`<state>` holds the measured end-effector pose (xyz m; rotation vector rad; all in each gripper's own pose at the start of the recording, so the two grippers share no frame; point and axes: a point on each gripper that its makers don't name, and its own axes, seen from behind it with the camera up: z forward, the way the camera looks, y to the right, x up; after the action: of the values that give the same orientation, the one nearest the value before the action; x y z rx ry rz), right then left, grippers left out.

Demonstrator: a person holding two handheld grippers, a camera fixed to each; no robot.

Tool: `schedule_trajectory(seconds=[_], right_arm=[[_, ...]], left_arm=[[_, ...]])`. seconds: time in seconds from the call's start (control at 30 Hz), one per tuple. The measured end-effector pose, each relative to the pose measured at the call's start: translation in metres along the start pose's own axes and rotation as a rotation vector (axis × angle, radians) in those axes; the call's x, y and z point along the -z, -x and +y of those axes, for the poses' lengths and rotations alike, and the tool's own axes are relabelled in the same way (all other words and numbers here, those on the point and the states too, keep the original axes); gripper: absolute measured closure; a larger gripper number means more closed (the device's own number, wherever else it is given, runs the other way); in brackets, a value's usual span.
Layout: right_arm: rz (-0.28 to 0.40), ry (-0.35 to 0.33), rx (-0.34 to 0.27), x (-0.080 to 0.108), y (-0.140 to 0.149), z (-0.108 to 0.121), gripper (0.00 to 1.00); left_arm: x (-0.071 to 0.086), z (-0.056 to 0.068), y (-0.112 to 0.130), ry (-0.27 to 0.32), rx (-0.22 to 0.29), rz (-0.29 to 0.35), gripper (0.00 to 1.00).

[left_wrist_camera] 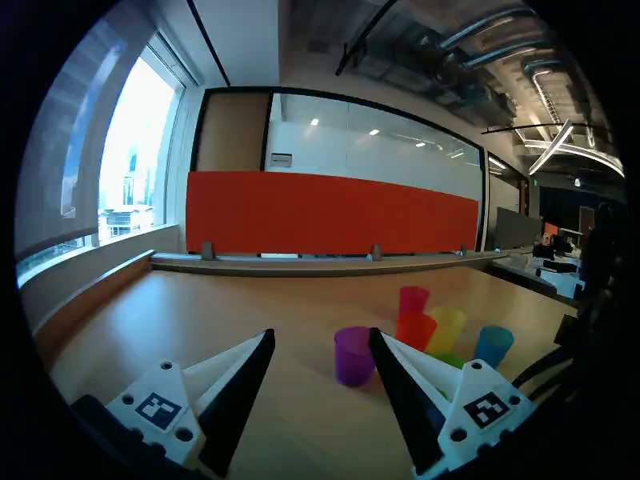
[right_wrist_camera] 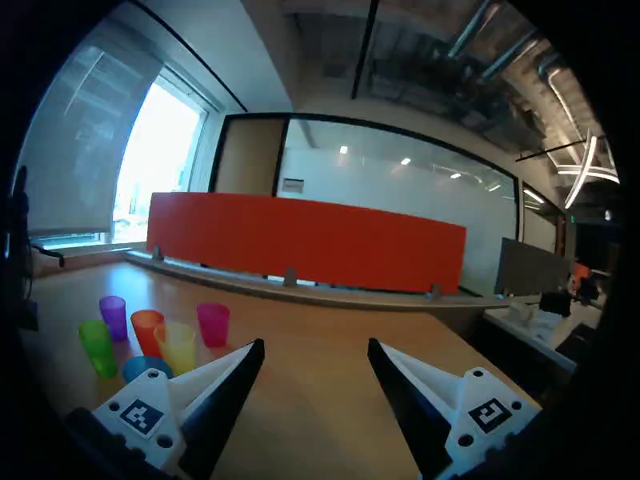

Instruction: Pour water

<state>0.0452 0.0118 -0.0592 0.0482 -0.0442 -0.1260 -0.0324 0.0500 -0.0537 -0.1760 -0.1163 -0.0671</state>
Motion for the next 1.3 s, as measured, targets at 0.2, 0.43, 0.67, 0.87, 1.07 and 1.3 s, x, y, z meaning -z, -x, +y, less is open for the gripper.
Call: schedule_trajectory(seconds=[0.2,0.43,0.67,0.87,1.07,1.3], right_arm=[[0.037,-0.002,-0.026,-0.005,-0.008,-0.006,0.0],[0.03,0.008,-0.024,-0.012,-0.008,-0.004,0.0],[0.024,0.028,-0.03,-0.016,-0.012,0.002,0.0],[0.012,0.053,-0.048,-0.02,-0.016,0.007,0.0],[0.011,0.071,-0.069,-0.025,-0.023,0.01,0.0],[0.004,0.091,-0.073,-0.026,-0.03,0.012,0.0]], left_arm=[[-0.004,-0.005,-0.012,-0.041,-0.004,0.072,0.14],[-0.006,-0.009,-0.016,-0.068,-0.015,0.111,0.14],[-0.01,-0.019,-0.021,-0.125,-0.059,0.129,0.13],[-0.013,-0.018,-0.037,-0.154,-0.082,0.177,0.14],[-0.015,-0.023,-0.048,-0.178,-0.071,0.215,0.14],[-0.019,-0.038,-0.041,-0.196,-0.028,0.225,0.14]])
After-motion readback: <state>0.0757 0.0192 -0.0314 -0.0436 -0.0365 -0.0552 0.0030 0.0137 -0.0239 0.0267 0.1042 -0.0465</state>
